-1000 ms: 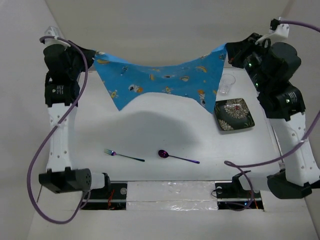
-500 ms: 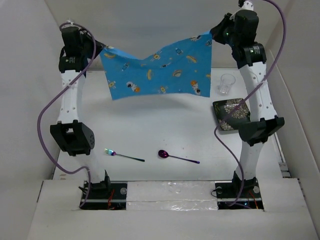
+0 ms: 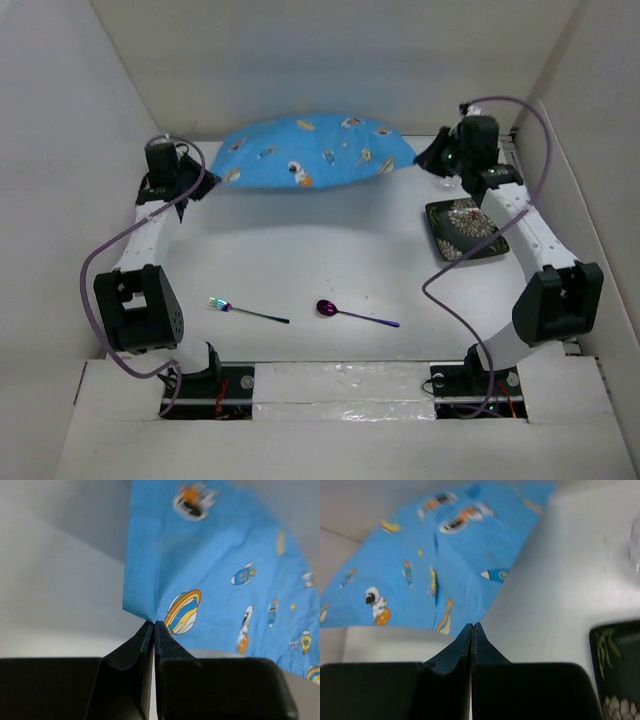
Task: Set the dinner table for one person
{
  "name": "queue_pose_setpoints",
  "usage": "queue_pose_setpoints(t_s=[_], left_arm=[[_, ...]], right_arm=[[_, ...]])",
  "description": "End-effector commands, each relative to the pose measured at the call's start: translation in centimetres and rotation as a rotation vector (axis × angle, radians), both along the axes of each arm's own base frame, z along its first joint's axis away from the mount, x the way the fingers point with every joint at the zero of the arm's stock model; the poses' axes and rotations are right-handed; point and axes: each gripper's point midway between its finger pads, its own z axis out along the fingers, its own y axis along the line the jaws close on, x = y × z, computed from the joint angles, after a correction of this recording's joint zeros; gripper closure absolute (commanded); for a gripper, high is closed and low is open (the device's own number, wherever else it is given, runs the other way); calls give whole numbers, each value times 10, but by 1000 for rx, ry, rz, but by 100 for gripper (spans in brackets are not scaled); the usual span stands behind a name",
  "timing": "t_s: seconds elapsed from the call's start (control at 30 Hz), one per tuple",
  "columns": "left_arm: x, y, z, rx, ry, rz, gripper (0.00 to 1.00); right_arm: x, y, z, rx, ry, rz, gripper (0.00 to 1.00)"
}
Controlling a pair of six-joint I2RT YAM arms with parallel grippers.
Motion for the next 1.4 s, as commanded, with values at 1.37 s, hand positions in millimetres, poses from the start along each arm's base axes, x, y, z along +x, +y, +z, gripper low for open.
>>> queue_pose_setpoints(t_s=[1.37], left_arm=[[-188,-6,-182,92,645,-23,81]], right_arm=[[-185,-49,-230,-138,635,-17,91]])
